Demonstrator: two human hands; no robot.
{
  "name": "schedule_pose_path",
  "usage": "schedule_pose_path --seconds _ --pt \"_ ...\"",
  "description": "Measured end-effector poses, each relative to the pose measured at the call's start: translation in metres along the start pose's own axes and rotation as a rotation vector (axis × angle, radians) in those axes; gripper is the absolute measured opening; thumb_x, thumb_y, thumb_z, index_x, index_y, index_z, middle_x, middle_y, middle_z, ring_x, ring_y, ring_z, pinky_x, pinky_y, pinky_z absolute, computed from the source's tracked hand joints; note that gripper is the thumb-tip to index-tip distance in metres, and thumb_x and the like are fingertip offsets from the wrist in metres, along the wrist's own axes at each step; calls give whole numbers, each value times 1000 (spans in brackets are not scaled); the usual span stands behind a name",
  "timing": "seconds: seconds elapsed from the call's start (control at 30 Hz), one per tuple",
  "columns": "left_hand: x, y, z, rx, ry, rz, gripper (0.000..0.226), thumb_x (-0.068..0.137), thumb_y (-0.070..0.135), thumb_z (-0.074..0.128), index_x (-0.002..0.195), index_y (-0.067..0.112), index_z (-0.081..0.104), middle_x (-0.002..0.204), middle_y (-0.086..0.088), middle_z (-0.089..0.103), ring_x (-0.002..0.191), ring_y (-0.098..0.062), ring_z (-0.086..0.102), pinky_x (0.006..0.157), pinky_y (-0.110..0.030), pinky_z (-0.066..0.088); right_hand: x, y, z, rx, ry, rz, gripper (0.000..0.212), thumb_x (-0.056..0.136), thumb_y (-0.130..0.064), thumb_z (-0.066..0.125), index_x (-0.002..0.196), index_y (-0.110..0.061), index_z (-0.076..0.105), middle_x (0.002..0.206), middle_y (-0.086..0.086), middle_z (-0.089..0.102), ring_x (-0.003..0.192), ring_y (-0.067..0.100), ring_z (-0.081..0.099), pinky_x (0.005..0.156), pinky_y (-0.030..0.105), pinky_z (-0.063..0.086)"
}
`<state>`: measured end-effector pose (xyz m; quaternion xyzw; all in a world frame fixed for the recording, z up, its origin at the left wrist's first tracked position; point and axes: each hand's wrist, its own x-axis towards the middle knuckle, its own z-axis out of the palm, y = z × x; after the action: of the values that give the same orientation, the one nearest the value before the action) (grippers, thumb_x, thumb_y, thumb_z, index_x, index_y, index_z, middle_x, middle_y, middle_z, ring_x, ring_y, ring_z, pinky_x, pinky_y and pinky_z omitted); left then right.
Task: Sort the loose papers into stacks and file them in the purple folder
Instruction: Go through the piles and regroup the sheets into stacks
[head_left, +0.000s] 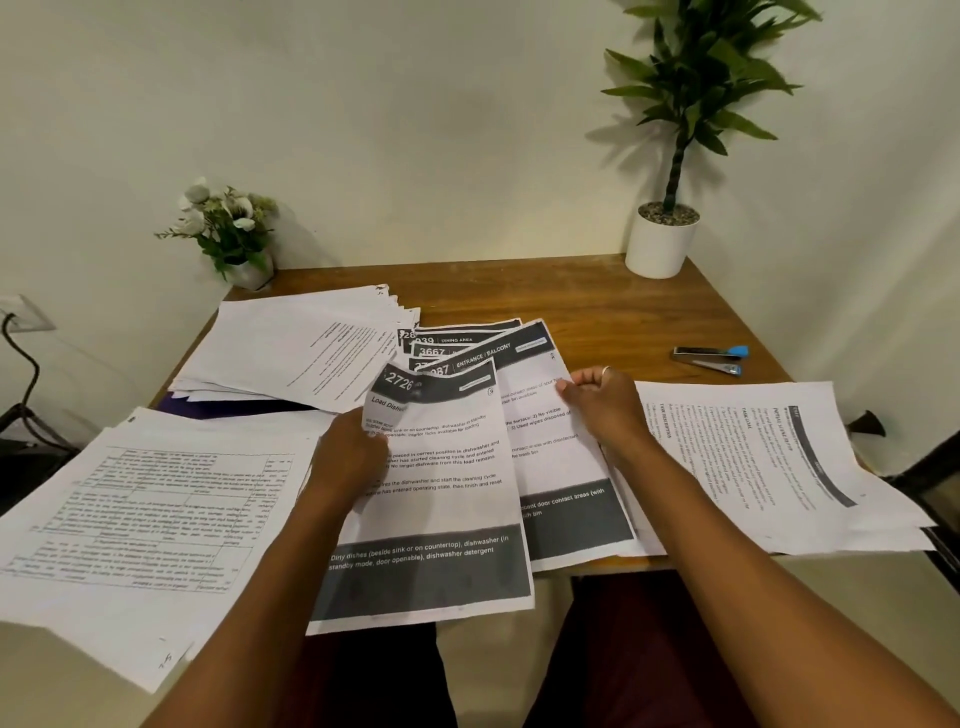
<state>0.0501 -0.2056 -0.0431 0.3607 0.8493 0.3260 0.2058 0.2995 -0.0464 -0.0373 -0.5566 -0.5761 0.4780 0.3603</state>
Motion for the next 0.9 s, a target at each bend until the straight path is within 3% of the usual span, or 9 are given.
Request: schedule_pose_path --seconds 0.1,0.23,0.47,0.63,0.8,0.9 --pt "0 0 0 6 -2 -4 9 99 12 53 95 14 60 88 -3 66 81 -27 66 80 -44 58 0 -3 -5 106 4 31 13 94 -19 73 102 -10 70 94 2 75 80 12 68 62 21 49" --pt "-1 0 0 -1 2 -8 12 99 12 53 90 17 59 88 -3 67 82 -28 67 80 -43 58 0 -5 -7 195 -3 57 11 94 -11 71 103 -5 70 94 5 75 80 13 69 65 19 53" --pt "0 0 -1 -5 -4 -2 11 97 10 54 90 16 60 88 -3 67 80 -26 67 79 -44 59 2 -4 -7 194 -8 69 10 94 -13 72 102 -8 71 94 5 76 86 19 72 74 28 57" --pt "-1 0 0 -15 0 -1 13 97 8 53 88 13 60 83 -5 68 78 -27 67 78 -44 58 4 -3 -8 203 5 68 11 94 -15 72 104 -9 70 93 2 75 84 15 70 68 24 53" --pt "-2 0 0 -27 -8 -3 13 98 9 52 88 12 61 85 -8 69 80 -29 68 82 -49 60 9 3 -9 248 -16 100 10 93 -14 72 103 -12 71 97 4 78 96 22 75 90 40 59" --pt "-3 -1 -1 -19 5 0 16 97 10 52 84 16 58 86 -7 69 82 -29 67 83 -50 59 10 2 -11 284 -35 115 12 95 -10 69 107 -13 69 101 4 78 95 22 75 92 46 59"
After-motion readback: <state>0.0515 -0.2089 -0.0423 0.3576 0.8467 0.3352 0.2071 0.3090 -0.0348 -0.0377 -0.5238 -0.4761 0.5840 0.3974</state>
